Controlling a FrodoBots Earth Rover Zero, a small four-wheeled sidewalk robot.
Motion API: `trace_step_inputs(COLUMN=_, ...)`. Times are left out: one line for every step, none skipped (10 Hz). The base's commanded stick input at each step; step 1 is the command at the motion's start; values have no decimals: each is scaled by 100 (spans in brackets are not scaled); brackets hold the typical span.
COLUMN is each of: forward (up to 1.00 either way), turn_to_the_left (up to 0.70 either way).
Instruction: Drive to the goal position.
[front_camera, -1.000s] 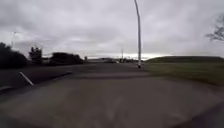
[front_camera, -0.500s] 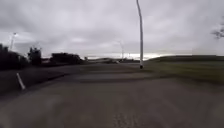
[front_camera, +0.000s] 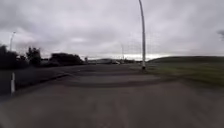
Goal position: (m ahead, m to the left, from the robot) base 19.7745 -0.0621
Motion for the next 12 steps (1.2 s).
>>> trace_step_inputs(forward=100, turn_to_the_left=0)
trace_step_inputs(forward=100, turn_to_the_left=0)
trace_step_inputs(forward=100, turn_to_the_left=0)
trace_step_inputs(forward=100, turn_to_the_left=0)
trace_step_inputs(forward=100, turn_to_the_left=0)
trace_step_inputs(forward=100, turn_to_the_left=0)
trace_step_inputs(forward=100, turn_to_the_left=0)
trace_step_inputs(forward=100, turn_to_the_left=0)
trace_step_inputs(forward=100, turn_to_the_left=0)
trace_step_inputs(forward=100, turn_to_the_left=0)
trace_step_inputs(forward=100, turn_to_the_left=0)
trace_step_inputs(forward=100, turn_to_the_left=0)
